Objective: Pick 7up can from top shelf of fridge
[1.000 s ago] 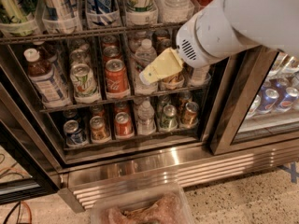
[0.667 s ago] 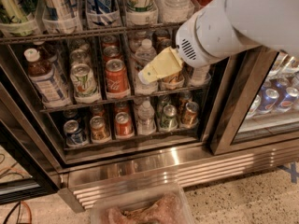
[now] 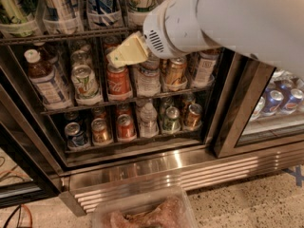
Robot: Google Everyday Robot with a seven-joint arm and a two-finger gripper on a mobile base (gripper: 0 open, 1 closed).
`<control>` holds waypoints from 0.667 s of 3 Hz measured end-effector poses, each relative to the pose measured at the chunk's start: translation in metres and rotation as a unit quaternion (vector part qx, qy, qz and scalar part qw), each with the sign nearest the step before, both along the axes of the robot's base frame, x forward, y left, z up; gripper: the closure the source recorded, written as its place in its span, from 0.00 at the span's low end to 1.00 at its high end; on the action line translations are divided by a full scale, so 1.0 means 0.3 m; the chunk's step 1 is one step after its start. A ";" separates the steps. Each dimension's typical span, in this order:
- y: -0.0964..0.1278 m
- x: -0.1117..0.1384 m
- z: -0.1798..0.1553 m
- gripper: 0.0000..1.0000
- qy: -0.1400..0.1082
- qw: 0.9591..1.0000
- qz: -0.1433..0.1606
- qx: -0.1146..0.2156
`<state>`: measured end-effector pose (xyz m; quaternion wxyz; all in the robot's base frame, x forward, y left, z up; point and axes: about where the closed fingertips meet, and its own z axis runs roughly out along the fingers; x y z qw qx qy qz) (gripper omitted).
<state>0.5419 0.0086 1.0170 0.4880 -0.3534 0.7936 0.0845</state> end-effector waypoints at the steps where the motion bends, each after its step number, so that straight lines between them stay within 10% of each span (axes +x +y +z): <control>1: 0.062 0.017 0.061 0.18 -0.027 0.999 0.017 0.028; 2: 0.084 0.032 0.098 0.22 -0.045 0.998 0.018 0.041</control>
Offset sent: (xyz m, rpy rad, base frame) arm 0.0220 0.0286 0.0300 0.1141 -0.1142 0.0306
